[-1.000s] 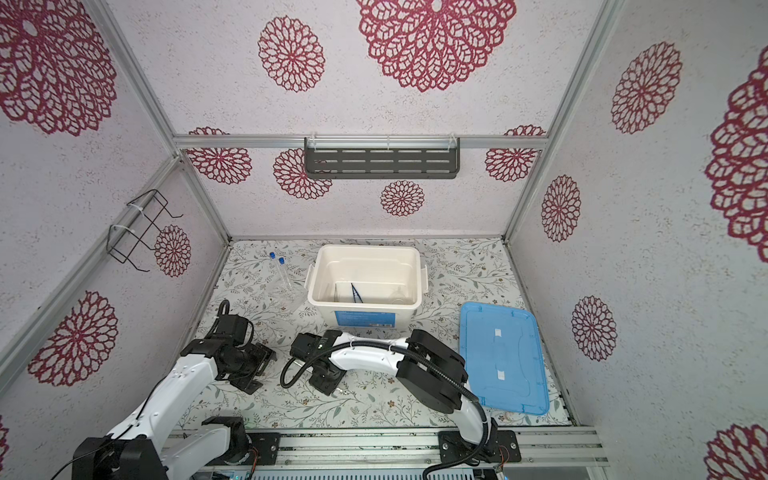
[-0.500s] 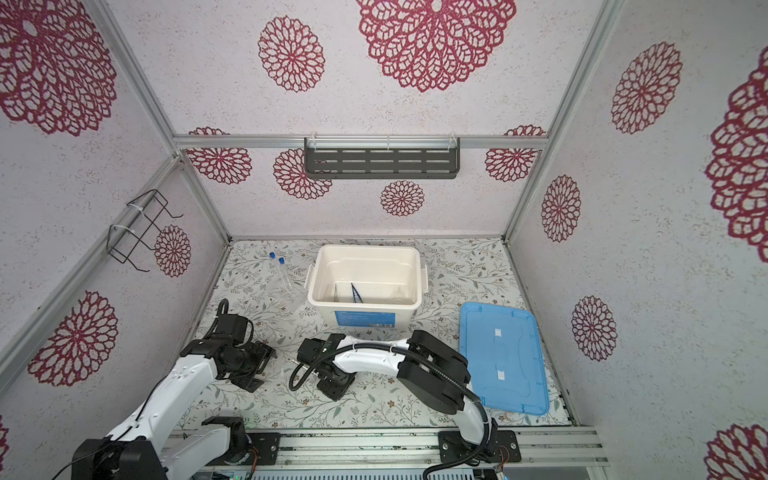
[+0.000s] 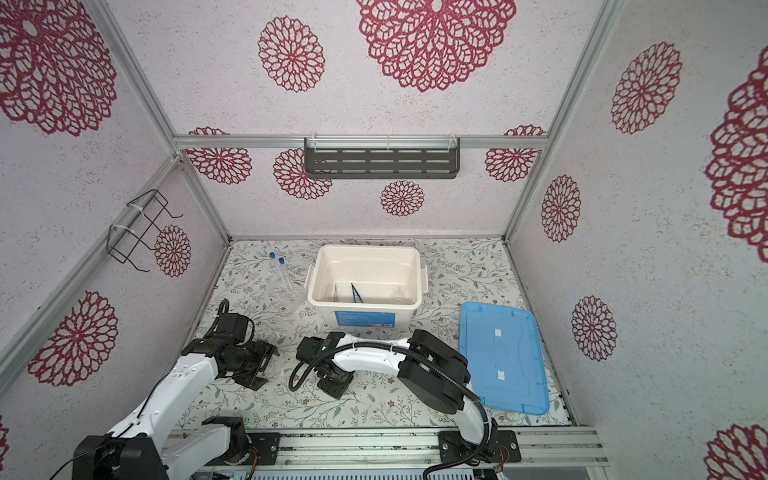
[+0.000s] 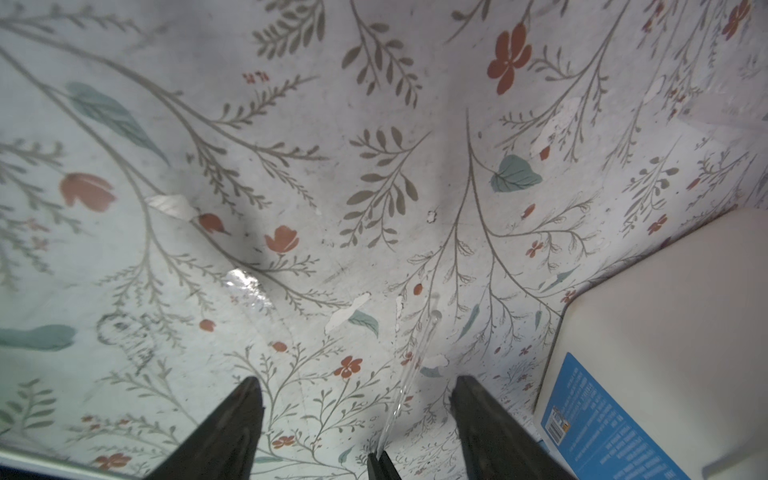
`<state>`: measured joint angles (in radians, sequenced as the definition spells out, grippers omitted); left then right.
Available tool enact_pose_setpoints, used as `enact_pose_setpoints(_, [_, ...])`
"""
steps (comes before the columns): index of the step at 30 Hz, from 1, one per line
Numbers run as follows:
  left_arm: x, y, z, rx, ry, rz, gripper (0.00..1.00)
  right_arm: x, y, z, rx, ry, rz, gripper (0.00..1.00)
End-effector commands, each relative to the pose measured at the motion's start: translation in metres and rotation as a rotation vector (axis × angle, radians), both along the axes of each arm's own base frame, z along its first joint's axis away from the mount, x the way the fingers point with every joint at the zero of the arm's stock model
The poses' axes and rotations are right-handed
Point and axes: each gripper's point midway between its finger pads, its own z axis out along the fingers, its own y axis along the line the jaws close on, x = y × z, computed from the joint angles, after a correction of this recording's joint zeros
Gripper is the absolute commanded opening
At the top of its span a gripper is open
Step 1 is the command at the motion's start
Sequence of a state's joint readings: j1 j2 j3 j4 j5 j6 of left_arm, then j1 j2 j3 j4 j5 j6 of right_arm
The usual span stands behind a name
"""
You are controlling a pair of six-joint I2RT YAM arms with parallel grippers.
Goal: Organize the chemistry lab equipment
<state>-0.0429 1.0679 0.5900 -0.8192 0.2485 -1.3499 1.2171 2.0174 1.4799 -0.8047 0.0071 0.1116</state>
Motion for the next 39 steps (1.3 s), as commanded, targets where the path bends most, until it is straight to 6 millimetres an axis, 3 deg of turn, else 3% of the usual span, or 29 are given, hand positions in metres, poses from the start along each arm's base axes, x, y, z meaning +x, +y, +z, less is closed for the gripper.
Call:
enact_pose_setpoints(1, [0.012,0.0,0.003,-0.007,-0.021,0.048,0.72,0.008,0.011,0.03,0.066,-0.051,0.056,0.01])
enact_pose_setpoints(16, [0.022,-0.011,-0.021,-0.025,0.03,0.033,0.7,0.007,0.024,0.023,0.087,-0.038,0.113,0.0])
enact_pose_setpoints(19, [0.022,-0.009,-0.023,-0.009,0.042,0.016,0.7,0.011,0.023,0.026,0.082,-0.055,0.112,0.08])
enact_pose_setpoints(24, [0.015,-0.002,-0.027,0.037,0.072,0.01,0.69,0.04,0.014,0.047,0.118,-0.108,0.066,0.21])
enact_pose_setpoints(27, [0.01,0.0,-0.034,0.04,0.111,0.037,0.6,0.056,0.009,0.057,0.137,-0.131,0.039,0.24])
enact_pose_setpoints(29, [0.01,0.001,-0.037,0.045,0.133,0.047,0.6,0.064,0.006,0.064,0.143,-0.148,0.03,0.24])
enact_pose_setpoints(39, [0.033,0.002,-0.016,0.14,0.153,0.089,0.59,0.091,-0.006,0.102,0.193,-0.248,-0.006,0.28])
